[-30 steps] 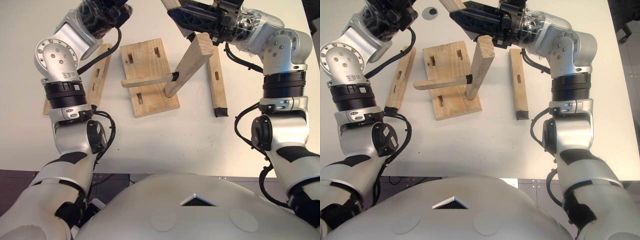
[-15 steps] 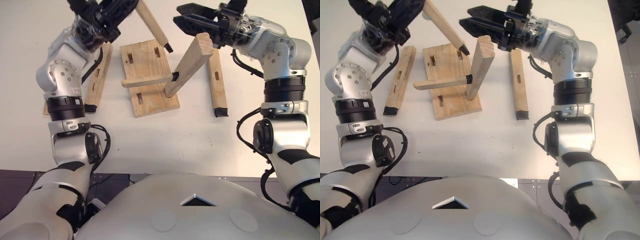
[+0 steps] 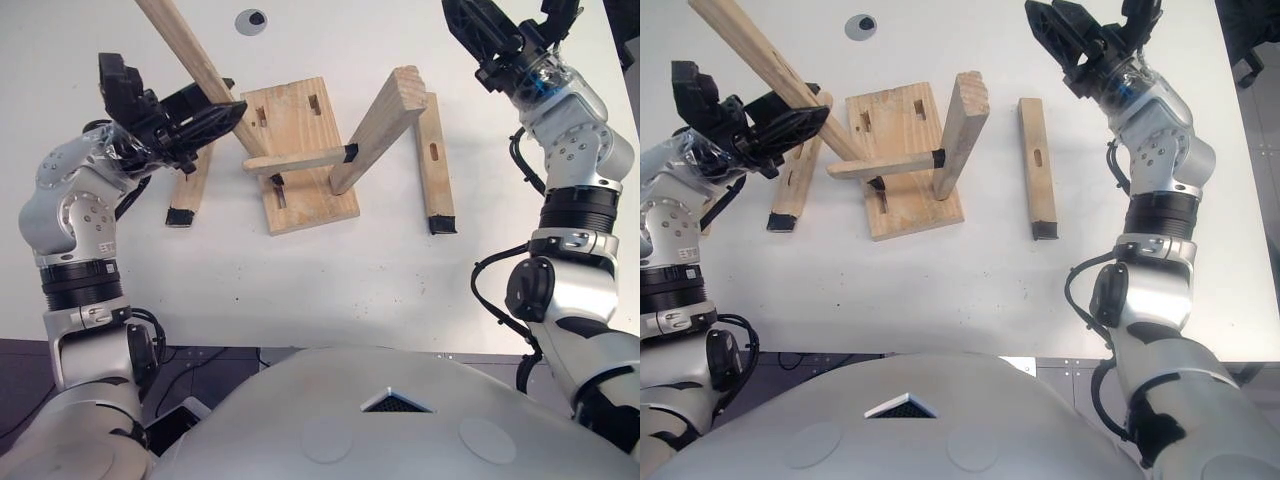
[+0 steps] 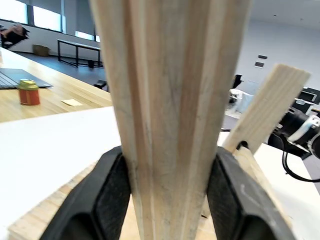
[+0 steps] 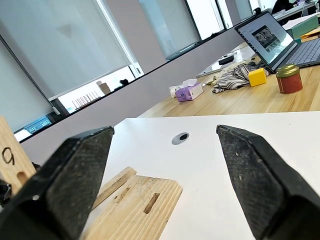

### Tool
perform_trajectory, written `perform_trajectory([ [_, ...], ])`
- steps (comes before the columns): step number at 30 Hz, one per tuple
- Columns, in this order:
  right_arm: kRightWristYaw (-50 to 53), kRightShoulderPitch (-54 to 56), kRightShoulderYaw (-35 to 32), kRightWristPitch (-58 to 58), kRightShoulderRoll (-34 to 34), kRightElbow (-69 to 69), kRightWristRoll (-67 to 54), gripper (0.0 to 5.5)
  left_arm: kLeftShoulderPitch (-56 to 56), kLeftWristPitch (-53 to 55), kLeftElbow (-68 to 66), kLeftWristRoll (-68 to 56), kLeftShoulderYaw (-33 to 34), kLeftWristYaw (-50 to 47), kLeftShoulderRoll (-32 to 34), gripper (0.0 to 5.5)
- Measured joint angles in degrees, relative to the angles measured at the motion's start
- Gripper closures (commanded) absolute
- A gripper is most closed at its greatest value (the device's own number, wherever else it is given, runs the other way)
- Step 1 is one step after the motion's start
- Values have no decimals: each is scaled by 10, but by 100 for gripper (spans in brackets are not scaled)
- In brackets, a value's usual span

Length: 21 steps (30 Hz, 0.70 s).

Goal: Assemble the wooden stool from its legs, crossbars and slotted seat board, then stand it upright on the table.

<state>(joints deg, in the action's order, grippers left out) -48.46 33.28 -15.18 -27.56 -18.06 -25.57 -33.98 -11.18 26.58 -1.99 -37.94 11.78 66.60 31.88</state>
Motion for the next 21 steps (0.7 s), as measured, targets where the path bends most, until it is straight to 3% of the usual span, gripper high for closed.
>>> perform_trajectory([
  [7, -1, -3, 0, 5, -3, -16, 2, 174, 26, -10, 21, -2, -1, 9, 19, 349],
  [12, 13, -26, 7, 35, 4, -18, 22, 174, 64, -55, 21, 25, -2, 68, 89, 349],
  [21, 25, -38, 18, 67, 18, -26, 44, 174, 72, -93, 22, 30, -14, 96, 114, 349],
])
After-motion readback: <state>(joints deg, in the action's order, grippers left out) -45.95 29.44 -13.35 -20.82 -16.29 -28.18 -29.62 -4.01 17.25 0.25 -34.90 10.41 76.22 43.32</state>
